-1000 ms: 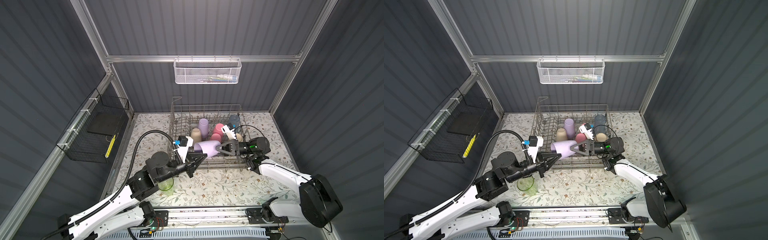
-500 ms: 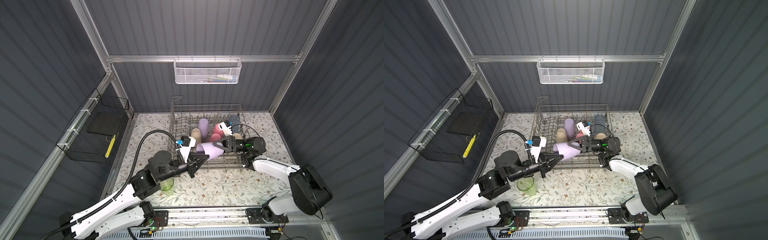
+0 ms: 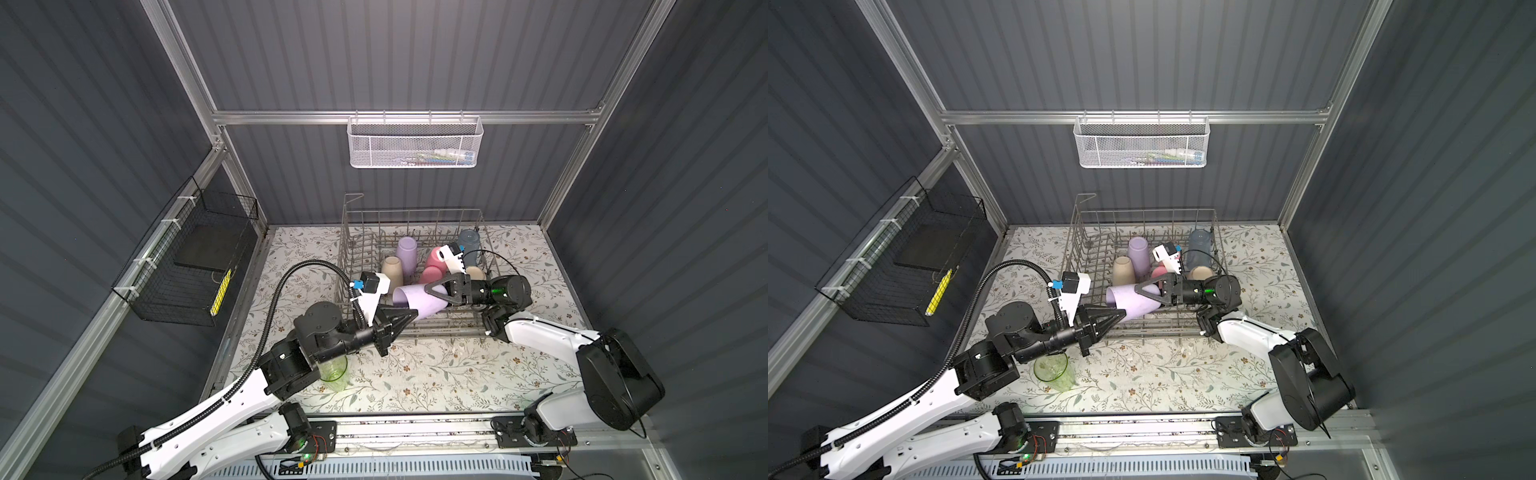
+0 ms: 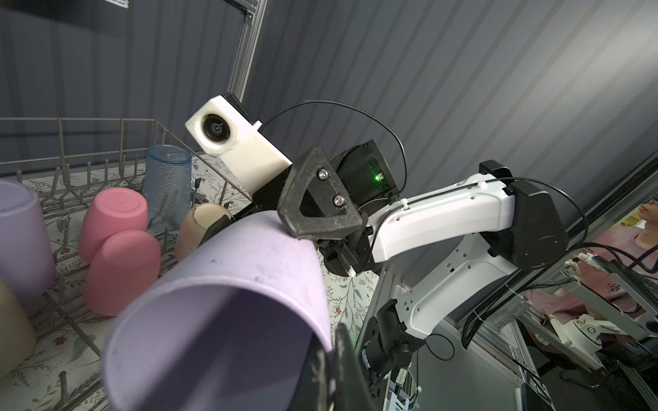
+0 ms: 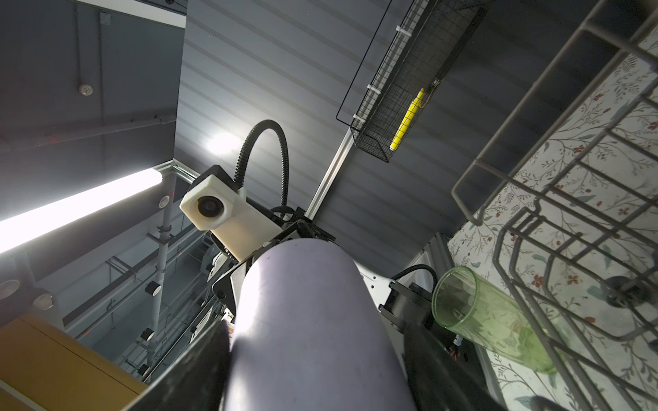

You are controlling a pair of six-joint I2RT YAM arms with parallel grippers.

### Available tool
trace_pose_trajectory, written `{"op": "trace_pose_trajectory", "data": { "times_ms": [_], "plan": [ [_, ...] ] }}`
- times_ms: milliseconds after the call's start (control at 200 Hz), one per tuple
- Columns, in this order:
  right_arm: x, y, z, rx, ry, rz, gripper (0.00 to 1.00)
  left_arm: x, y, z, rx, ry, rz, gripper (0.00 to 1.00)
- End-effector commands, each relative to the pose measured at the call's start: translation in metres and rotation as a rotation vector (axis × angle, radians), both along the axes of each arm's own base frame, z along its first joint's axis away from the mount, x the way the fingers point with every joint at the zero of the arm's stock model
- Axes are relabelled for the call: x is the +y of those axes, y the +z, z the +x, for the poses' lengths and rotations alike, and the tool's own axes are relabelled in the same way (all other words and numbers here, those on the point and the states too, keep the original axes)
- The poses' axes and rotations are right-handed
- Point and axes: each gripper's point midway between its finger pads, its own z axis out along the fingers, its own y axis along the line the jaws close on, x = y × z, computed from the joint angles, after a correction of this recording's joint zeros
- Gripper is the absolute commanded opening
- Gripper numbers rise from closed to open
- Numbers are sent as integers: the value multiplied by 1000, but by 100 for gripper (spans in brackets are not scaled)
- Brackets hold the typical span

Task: Load the cups into the dish rack
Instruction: 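Close the right gripper on the lavender cup's base held by the left gripper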

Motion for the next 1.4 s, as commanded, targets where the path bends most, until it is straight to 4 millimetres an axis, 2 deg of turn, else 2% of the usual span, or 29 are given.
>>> {"op": "trace_pose_trajectory", "data": {
  "times_ms": [0, 445, 635, 760, 921, 1256, 1391],
  "plan": [
    [-4, 11, -13, -51, 21, 27, 75, 6, 5, 5, -23, 28, -23, 0],
    [-5, 22, -17, -52, 23, 42, 65, 0, -2, 9, -16, 26, -2, 0],
    [-7, 21, -23, -80, 41, 33, 84, 5, 0, 10, -26, 38, -10, 0],
    [-8, 21, -29, -102, 51, 32, 86, 6, 0, 10, -27, 35, -13, 0],
    [-7, 16, -26, -87, 46, 26, 86, 5, 0, 12, -22, 25, -18, 0],
    [-5, 21, -25, -99, 48, 34, 77, -5, -7, 15, 6, -19, -8, 0],
    [-5, 20, -24, -98, 45, 34, 67, -7, -10, 16, 17, -27, -2, 0]
  ]
}}
